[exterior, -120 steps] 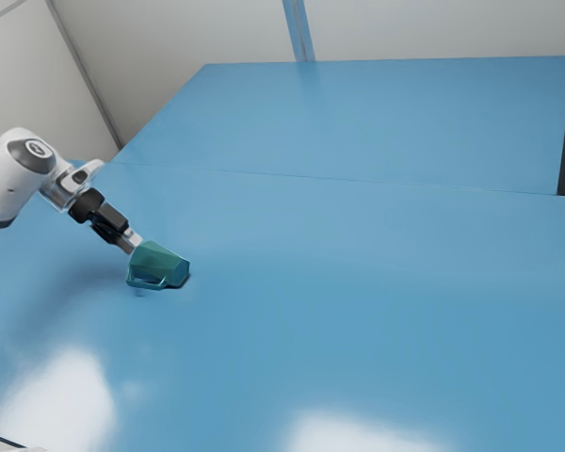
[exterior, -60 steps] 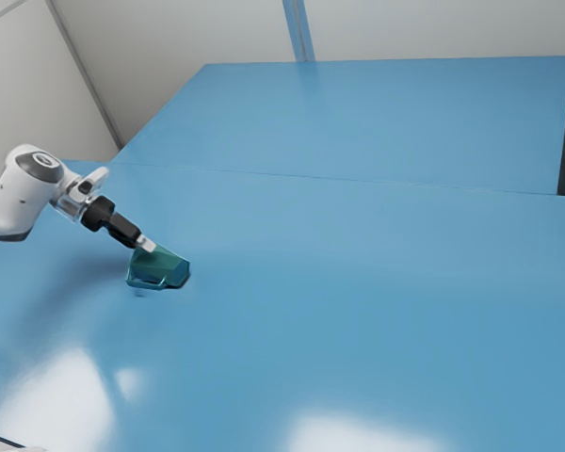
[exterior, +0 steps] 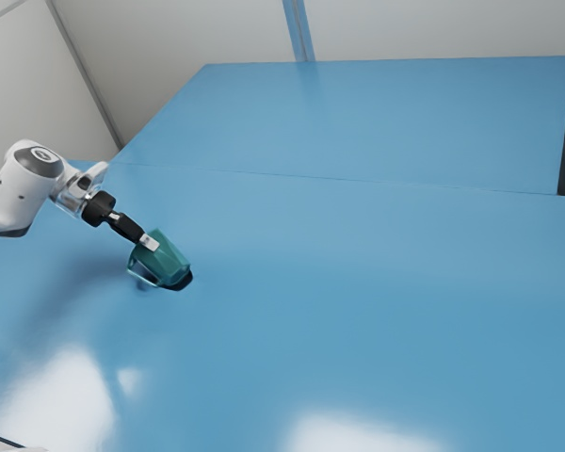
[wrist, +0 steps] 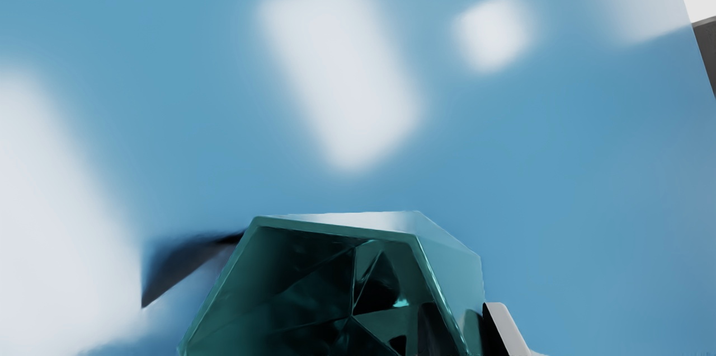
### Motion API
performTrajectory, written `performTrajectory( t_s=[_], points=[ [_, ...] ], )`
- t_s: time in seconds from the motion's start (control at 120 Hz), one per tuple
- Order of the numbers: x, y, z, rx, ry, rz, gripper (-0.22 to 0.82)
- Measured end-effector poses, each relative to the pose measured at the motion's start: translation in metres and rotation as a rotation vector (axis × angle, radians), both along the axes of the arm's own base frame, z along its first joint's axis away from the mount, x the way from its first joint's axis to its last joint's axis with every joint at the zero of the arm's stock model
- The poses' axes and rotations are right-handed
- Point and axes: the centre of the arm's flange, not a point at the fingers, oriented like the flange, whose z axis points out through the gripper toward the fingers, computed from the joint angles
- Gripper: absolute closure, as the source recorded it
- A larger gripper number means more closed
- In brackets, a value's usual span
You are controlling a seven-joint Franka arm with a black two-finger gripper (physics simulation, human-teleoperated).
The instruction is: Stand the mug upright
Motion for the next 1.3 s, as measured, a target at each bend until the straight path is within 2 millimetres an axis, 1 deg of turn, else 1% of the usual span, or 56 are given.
performTrajectory(
  t_s=[0.108,0.167,0.208,0.283,0.383,0.533,0.617,0.725,0.892,1.008,1.117,1.192,1.3],
  points=[
    [0.001,-0.003,0.003,0.002,-0.006,-0.009,0.75],
    [0.002,-0.006,0.010,0.013,-0.016,-0.014,0.76],
    [0.003,-0.012,0.021,0.029,-0.029,-0.026,0.76],
    [0.005,-0.034,0.041,0.072,-0.054,-0.059,0.77],
    [0.004,-0.063,0.062,0.159,-0.077,-0.103,0.77],
    [-0.002,-0.107,0.082,0.343,-0.088,-0.165,0.77],
    [-0.003,-0.132,0.087,0.445,-0.093,-0.194,0.77],
    [-0.009,-0.158,0.096,0.564,-0.107,-0.198,0.77],
    [-0.010,-0.194,0.093,0.684,-0.114,-0.183,0.77],
    [-0.018,-0.213,0.088,0.749,-0.110,-0.156,0.77],
    [-0.023,-0.231,0.076,0.784,-0.100,-0.134,0.77],
    [-0.026,-0.239,0.069,0.798,-0.093,-0.108,0.77],
    [-0.028,-0.242,0.062,0.809,-0.088,-0.056,0.77]
  ],
)
